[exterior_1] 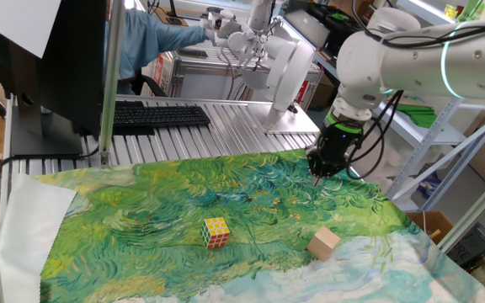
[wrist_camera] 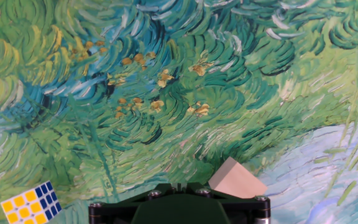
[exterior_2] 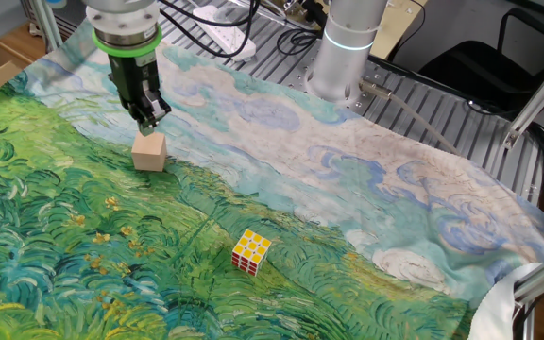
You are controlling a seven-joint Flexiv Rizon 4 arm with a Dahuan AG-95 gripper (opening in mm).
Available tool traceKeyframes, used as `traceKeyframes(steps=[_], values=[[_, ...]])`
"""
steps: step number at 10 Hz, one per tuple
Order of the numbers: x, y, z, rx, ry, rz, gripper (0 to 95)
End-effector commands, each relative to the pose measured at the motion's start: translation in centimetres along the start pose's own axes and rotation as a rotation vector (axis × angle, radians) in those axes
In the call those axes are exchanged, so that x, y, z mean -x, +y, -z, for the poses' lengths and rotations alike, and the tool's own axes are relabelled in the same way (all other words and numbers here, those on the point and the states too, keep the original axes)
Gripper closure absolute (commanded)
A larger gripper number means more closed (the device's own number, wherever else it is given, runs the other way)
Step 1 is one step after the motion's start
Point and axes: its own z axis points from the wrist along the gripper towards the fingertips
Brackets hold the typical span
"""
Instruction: Pick up the small block on the left and move it to the right
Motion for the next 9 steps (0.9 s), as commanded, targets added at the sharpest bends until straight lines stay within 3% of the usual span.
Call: traceKeyframes(steps=[1, 9], values=[[0.14, 0.02, 0.01, 0.003, 0.002, -0.012, 95.0], [0.14, 0.03, 0.00, 0.008, 0.002, -0.028, 95.0]])
